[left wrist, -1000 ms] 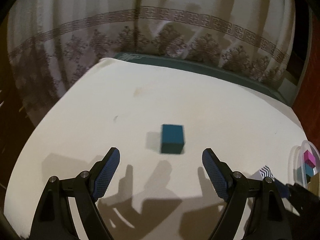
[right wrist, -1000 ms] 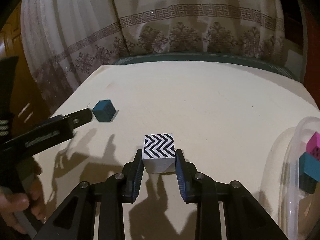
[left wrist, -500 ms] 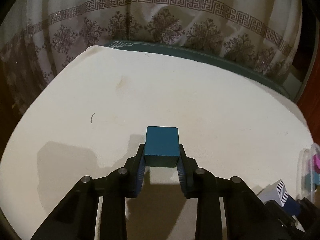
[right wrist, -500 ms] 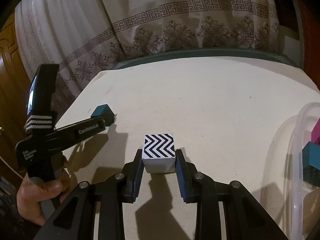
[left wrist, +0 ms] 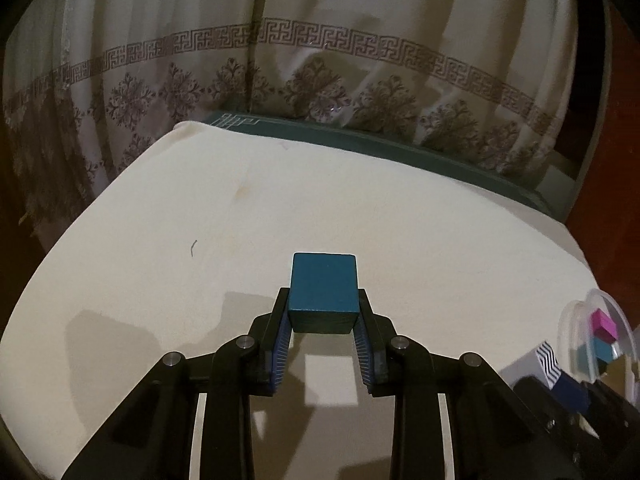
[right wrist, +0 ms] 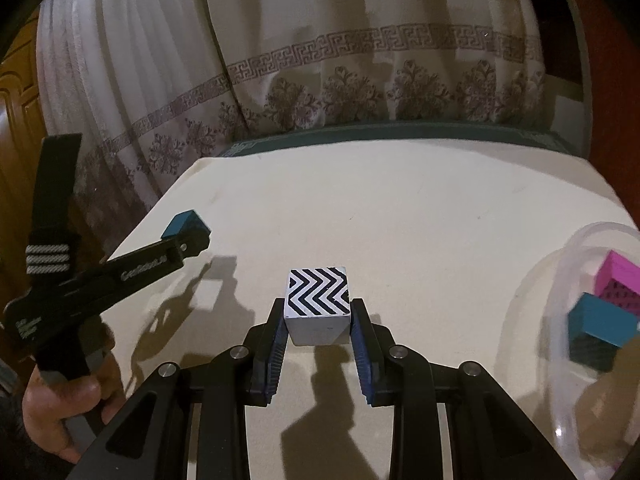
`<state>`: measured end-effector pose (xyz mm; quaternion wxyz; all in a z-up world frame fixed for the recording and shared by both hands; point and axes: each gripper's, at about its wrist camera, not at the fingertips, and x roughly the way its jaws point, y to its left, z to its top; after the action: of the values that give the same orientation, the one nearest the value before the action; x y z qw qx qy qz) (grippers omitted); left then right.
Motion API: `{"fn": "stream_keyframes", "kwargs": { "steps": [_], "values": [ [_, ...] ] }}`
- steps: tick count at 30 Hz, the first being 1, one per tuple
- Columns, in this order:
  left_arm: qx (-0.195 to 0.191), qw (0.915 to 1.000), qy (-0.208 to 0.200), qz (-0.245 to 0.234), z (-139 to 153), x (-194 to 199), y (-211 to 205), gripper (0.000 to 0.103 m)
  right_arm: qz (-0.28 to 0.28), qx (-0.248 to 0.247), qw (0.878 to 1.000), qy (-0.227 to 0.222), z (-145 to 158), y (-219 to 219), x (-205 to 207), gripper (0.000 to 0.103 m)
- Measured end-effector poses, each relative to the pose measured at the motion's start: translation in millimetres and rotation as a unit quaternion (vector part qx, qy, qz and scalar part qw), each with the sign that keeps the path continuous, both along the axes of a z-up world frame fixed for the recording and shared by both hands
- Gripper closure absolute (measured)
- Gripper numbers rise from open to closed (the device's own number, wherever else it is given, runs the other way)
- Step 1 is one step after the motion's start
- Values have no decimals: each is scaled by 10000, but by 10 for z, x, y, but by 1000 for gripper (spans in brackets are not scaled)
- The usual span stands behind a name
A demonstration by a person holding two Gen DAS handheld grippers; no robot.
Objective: Organize rigid objects
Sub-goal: 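Carry teal brick with left tool while right tool carries chevron cube into tray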
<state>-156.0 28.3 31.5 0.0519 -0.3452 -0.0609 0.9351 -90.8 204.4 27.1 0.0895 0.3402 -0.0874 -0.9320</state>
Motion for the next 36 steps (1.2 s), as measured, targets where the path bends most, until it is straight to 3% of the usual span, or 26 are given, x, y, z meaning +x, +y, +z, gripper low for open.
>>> {"fn": "stream_keyframes", "kwargs": {
  "steps": [10,25,36],
  "values": [
    [225,9997,-76,-20,-36,533,9,73,-403,2,9988,283,153,221,445,71],
    [115,9997,-111,-185,-60,1140,220,73,-1359,-30,9887,637,333,891,1149,71],
    [-54,9991,72,-422,75,1401,507,73,-1985,292,9781,563,364,1470,1161,71]
  ]
}}
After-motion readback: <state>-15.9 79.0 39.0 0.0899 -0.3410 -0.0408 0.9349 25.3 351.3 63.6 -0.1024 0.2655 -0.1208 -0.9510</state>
